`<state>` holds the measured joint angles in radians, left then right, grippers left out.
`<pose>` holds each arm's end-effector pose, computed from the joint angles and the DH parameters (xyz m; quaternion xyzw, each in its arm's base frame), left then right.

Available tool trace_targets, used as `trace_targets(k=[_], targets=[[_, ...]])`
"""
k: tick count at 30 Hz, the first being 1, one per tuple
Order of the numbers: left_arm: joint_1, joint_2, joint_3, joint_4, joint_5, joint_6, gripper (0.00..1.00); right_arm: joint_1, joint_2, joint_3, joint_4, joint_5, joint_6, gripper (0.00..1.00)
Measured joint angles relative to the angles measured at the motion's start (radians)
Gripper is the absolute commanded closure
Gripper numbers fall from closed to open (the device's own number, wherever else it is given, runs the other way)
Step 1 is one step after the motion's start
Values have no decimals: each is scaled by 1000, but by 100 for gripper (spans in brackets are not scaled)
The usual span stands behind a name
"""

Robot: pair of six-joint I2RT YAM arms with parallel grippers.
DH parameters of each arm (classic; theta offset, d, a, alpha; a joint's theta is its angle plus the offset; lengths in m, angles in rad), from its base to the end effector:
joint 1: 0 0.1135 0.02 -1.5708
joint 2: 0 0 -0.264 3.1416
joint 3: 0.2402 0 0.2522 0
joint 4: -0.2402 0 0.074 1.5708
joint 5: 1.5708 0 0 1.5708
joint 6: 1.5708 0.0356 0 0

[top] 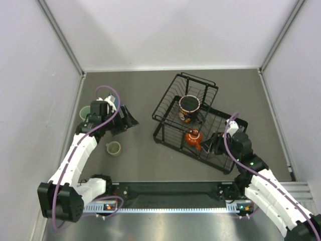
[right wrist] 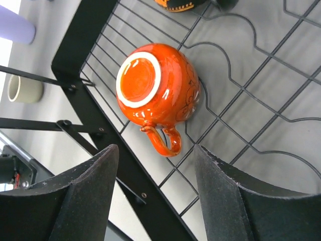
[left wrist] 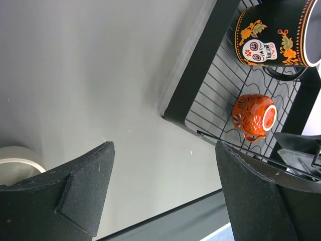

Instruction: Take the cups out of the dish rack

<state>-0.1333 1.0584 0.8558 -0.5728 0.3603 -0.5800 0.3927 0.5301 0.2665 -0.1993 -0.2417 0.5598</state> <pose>0.2156 -0.0416 0.2780 -0.1332 0.8999 -0.2878 0.2994 0.1275 0.0620 0.1926 0.0073 0.8466 0.3305 0.4171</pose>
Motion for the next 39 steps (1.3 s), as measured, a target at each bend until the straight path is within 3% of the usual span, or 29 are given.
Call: trace_targets(k=[31,39], targets=[[0,11,-7,28,18,7,13,154,147,-84,228,144,0,44],[0,11,-7,28,18,7,13,188,180,-84,235,216,0,51]])
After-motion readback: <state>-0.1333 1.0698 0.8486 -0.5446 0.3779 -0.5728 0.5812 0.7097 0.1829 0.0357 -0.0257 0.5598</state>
